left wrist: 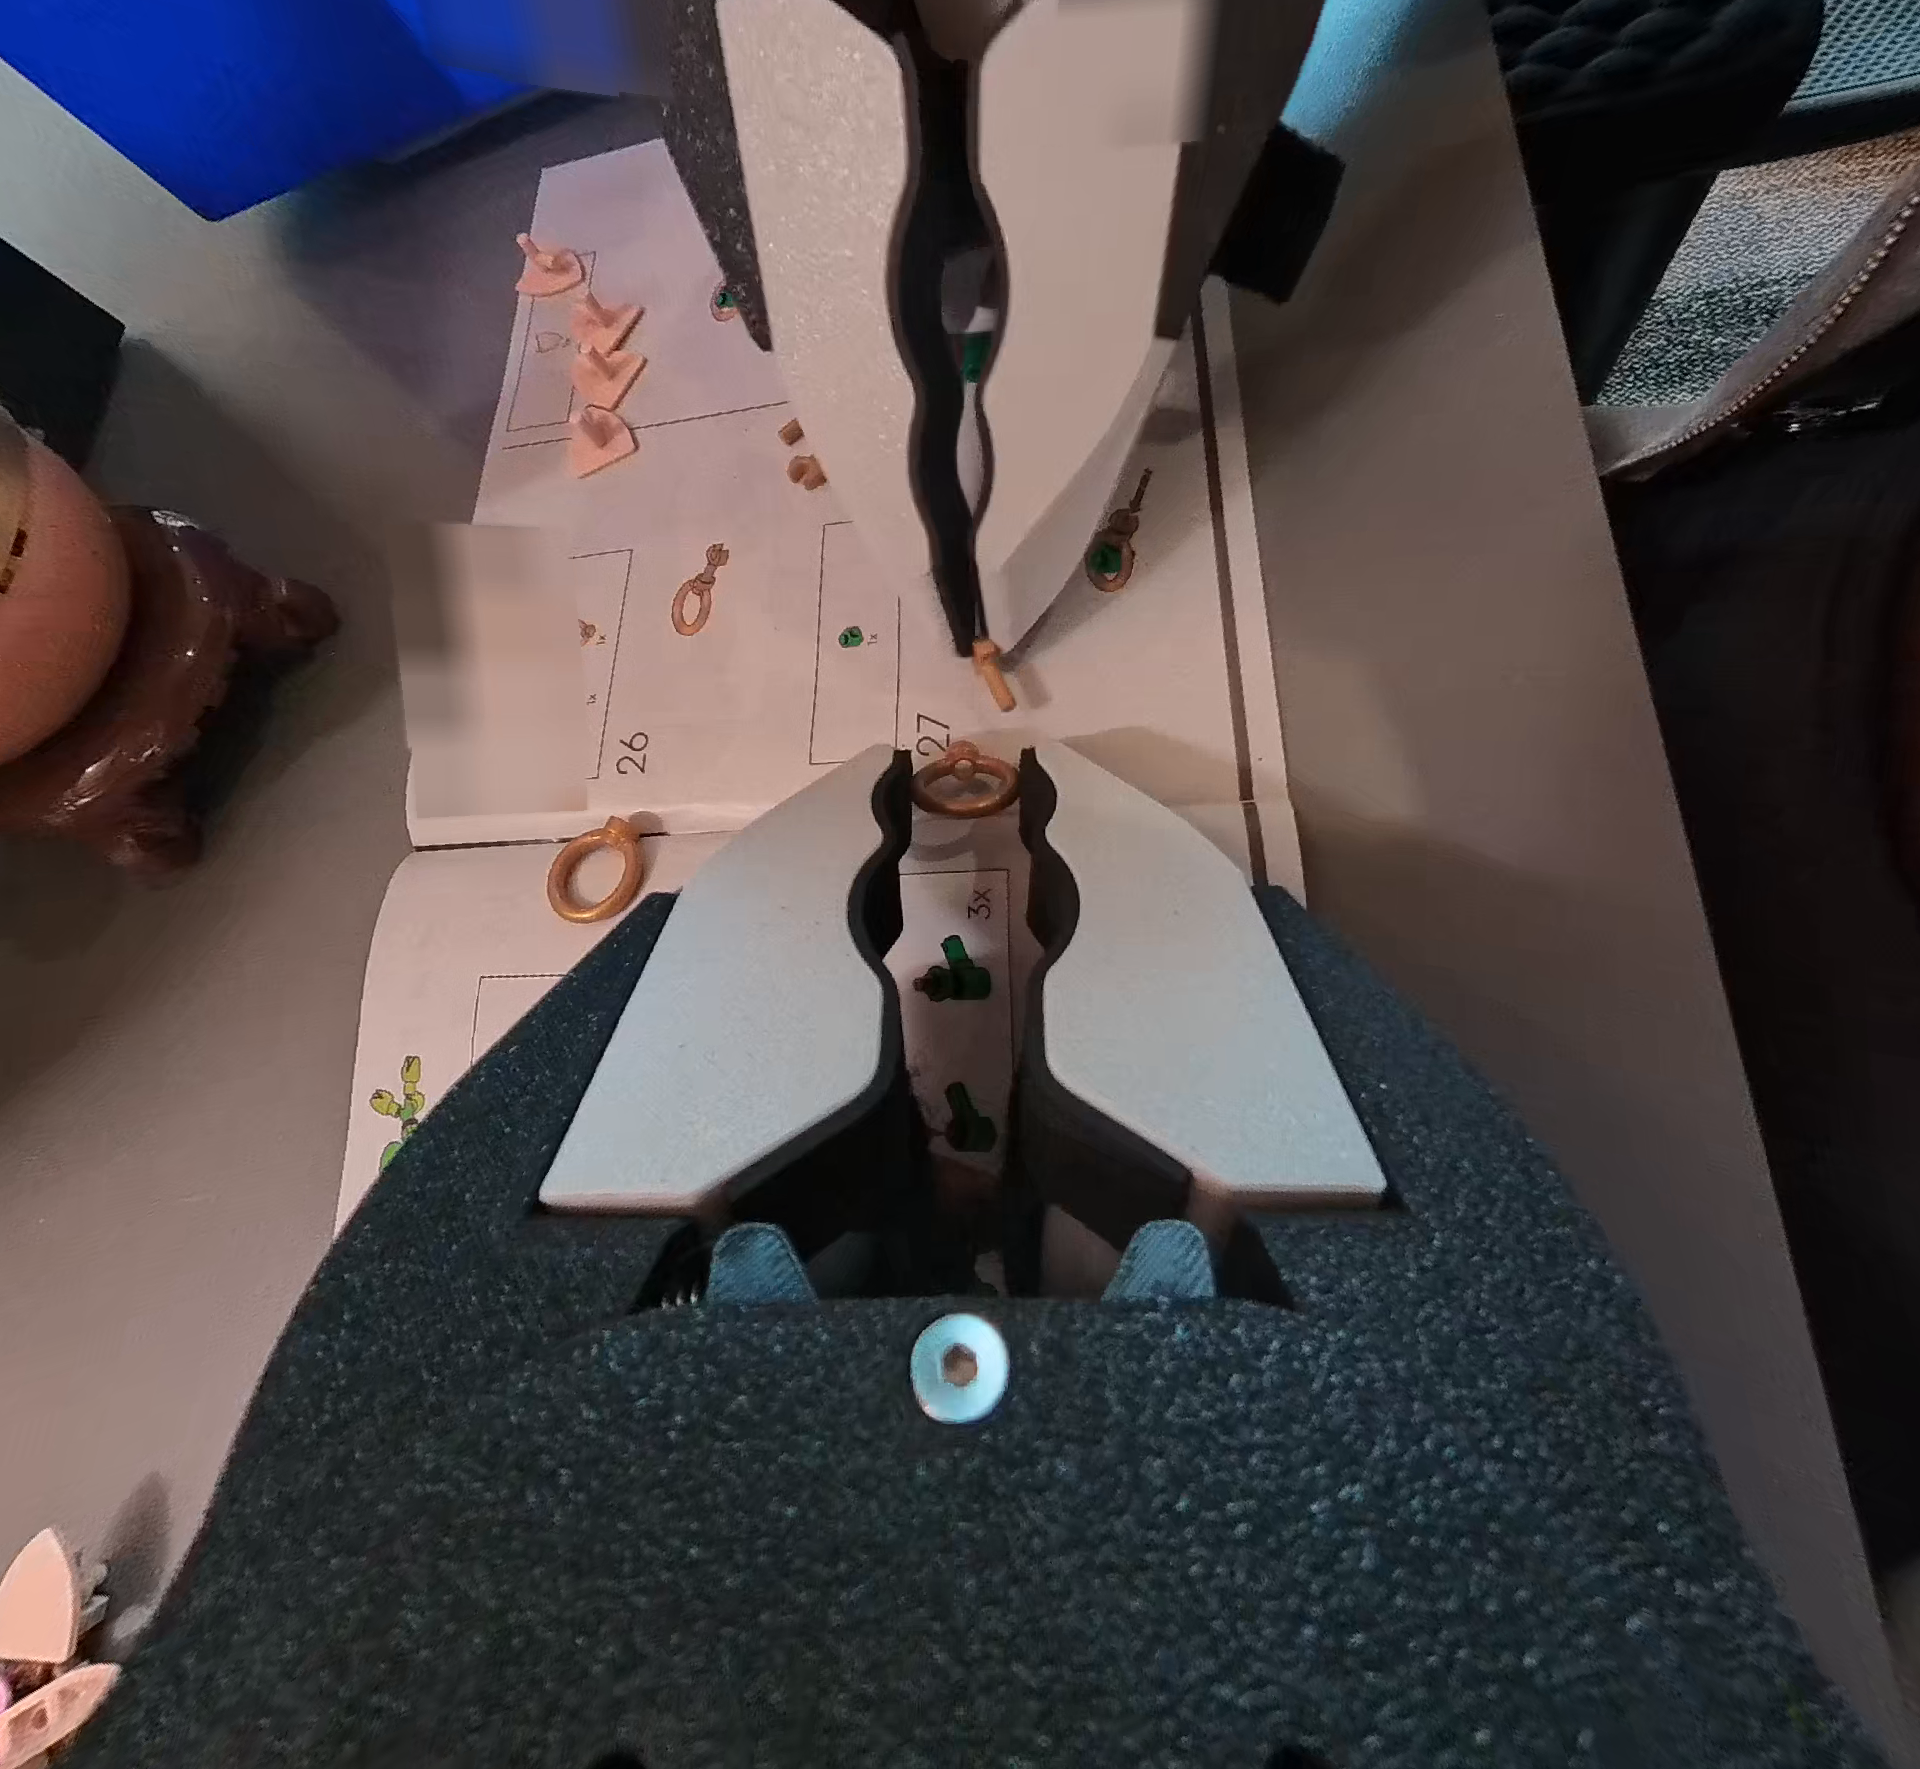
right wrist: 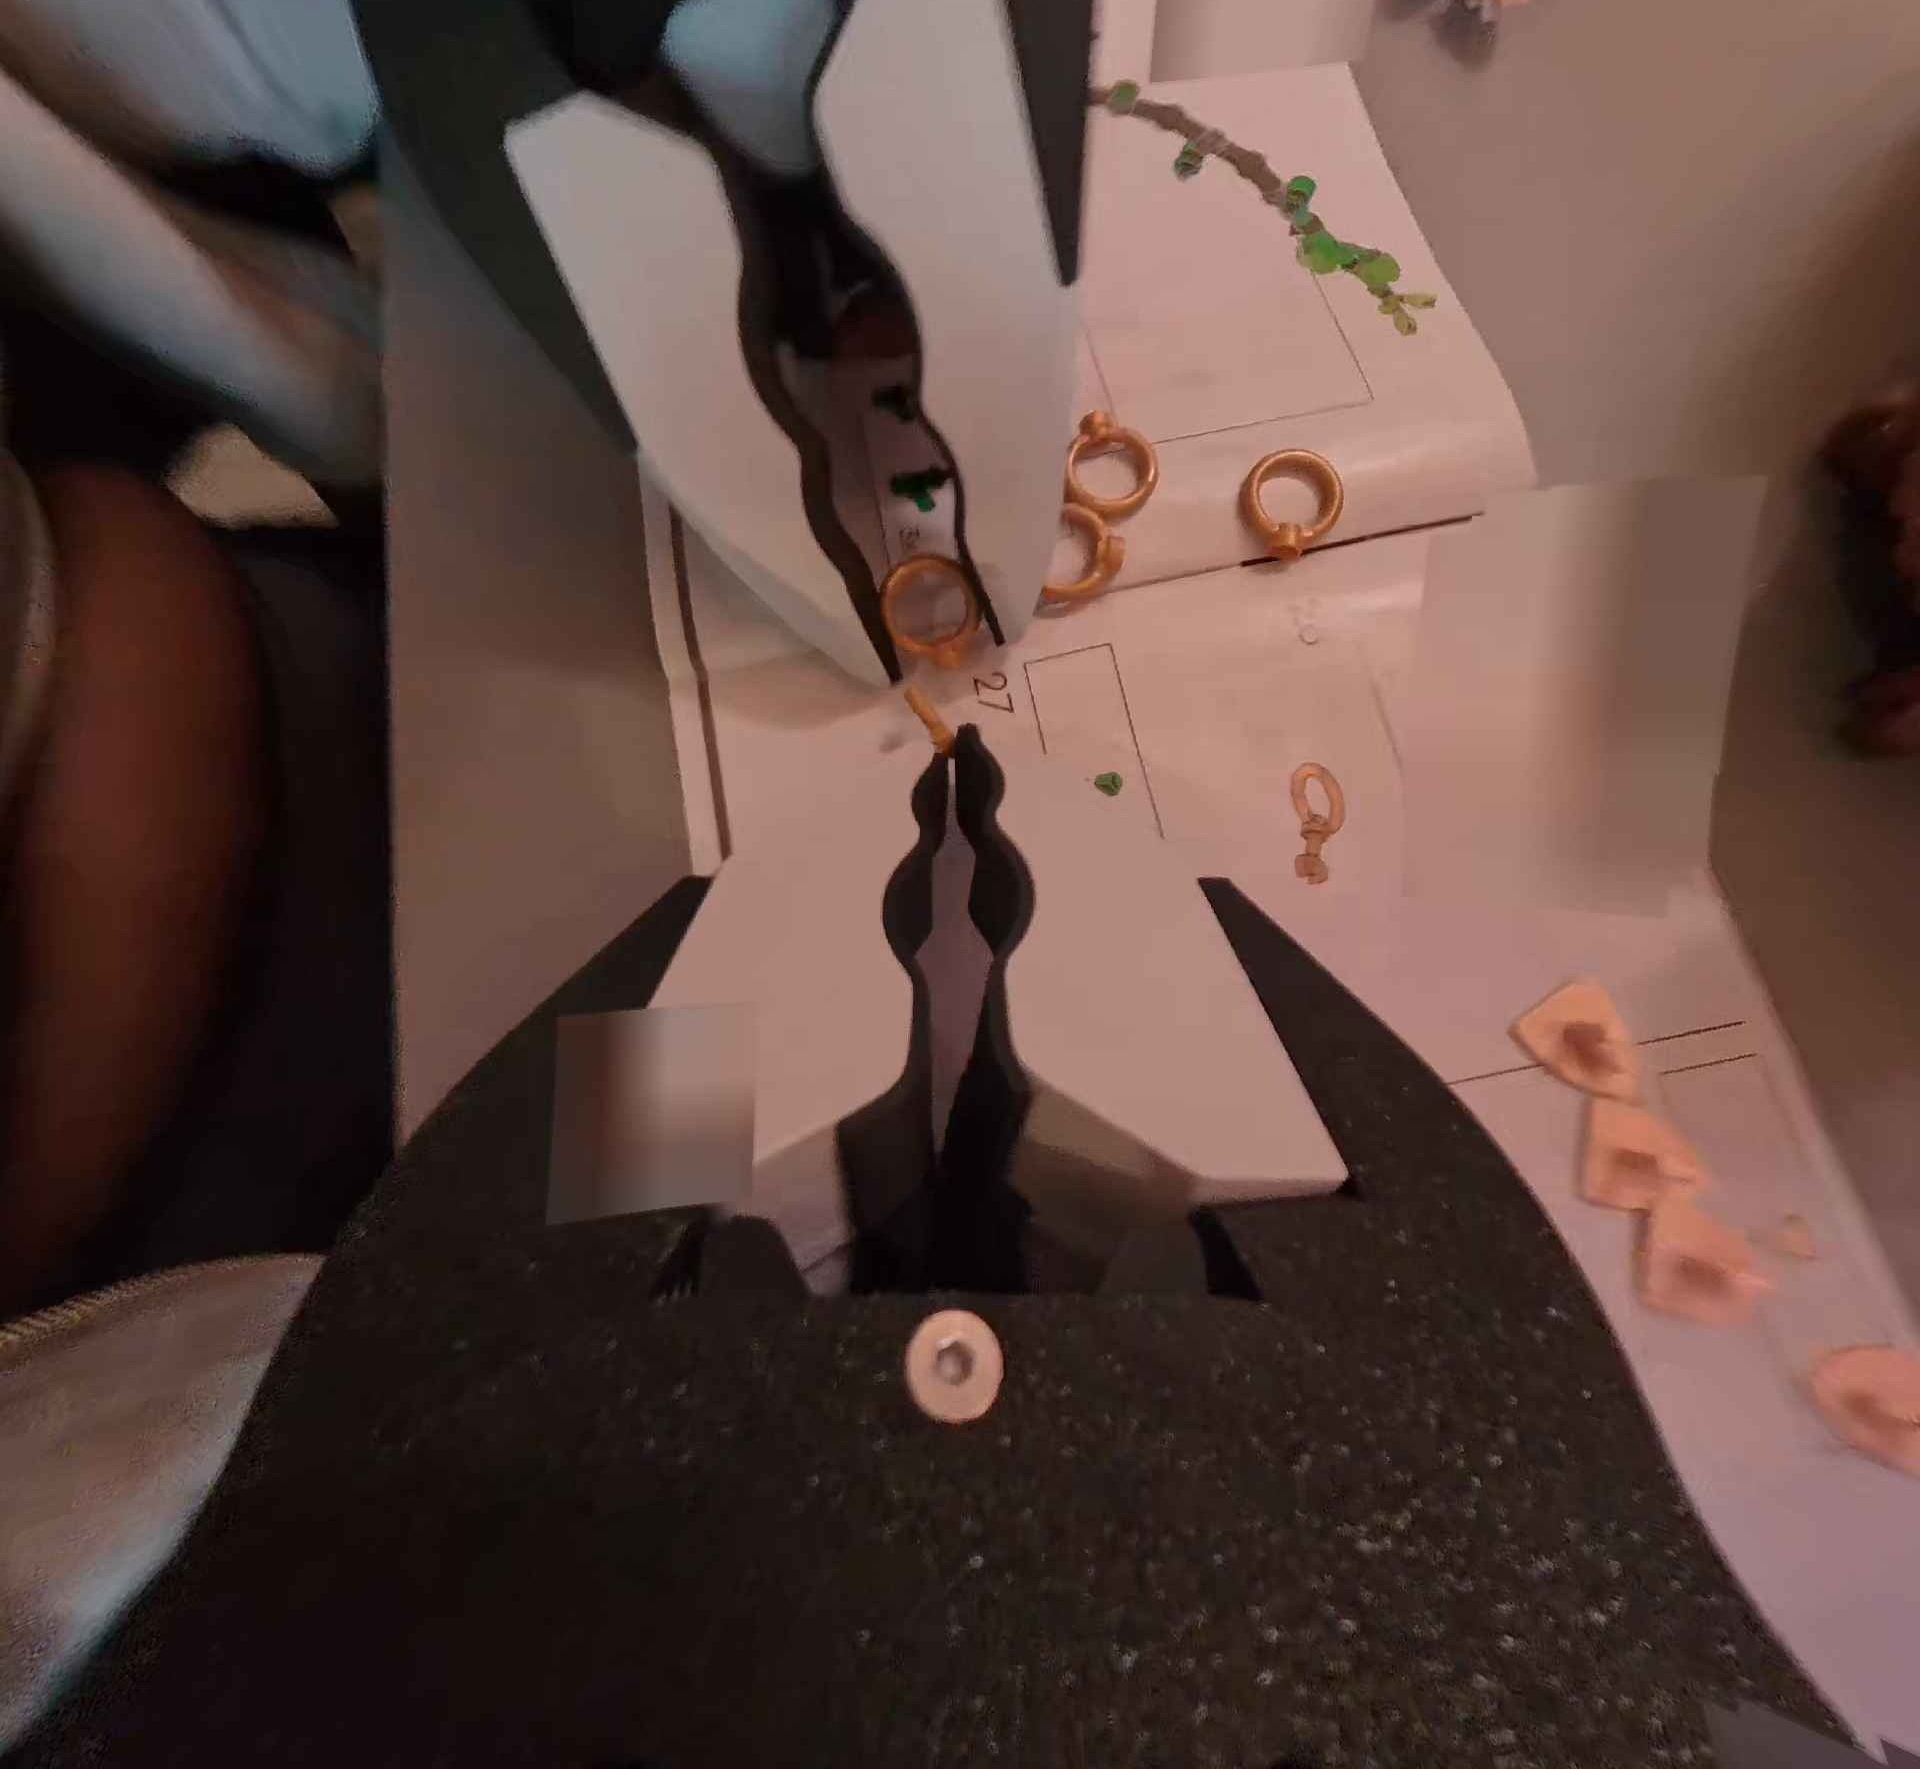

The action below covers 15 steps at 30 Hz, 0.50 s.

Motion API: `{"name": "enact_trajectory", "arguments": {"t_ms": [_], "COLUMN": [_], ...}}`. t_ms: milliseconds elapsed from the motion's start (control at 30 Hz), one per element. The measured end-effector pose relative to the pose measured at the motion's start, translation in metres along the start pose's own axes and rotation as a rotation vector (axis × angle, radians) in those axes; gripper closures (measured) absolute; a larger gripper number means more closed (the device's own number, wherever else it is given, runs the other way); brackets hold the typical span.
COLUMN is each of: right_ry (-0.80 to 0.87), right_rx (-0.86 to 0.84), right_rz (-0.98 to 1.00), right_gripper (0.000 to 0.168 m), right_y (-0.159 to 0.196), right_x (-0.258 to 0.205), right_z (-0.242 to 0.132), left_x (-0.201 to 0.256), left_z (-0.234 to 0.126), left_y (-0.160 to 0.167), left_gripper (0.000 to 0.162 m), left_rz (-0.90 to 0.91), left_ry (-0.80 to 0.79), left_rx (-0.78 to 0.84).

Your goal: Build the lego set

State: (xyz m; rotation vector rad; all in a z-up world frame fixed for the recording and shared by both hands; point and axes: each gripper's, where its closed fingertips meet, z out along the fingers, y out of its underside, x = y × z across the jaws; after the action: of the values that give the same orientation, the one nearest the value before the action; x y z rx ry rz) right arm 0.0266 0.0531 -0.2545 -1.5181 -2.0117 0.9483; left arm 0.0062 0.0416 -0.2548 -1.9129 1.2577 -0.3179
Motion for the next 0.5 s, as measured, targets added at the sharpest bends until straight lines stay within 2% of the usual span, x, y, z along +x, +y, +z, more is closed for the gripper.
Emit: {"name": "enact_trajectory", "arguments": {"t_ms": [67,200,367,500], "right_ry": [-0.067,-0.206,-0.114,-0.129], "right_rx": [0.047,0.186,0.029,-0.001], "right_rz": [0.19,0.472,0.405,0.389], "right_gripper": [0.167,0.167,0.167,0.167], "right_y": [-0.006,-0.021,0.002,0.006], "right_x": [0.0,0.0,-0.003,-0.01], "right_z": [-0.002,-0.016,-0.015,-0.009], "left_x": [-0.005,-0.006,0.009,0.008], "left_z": [-0.003,-0.018,-0.003,-0.001], "left_y": [-0.004,-0.027,-0.006,-0.004], "left_gripper": [0.143,0.143,0.142,0.113], "left_rz": [0.017,0.047,0.065,-0.001], "left_ry": [-0.057,-0.106,0.02,0.049], "left_rx": [0.036,0.223,0.043,0.013]}}
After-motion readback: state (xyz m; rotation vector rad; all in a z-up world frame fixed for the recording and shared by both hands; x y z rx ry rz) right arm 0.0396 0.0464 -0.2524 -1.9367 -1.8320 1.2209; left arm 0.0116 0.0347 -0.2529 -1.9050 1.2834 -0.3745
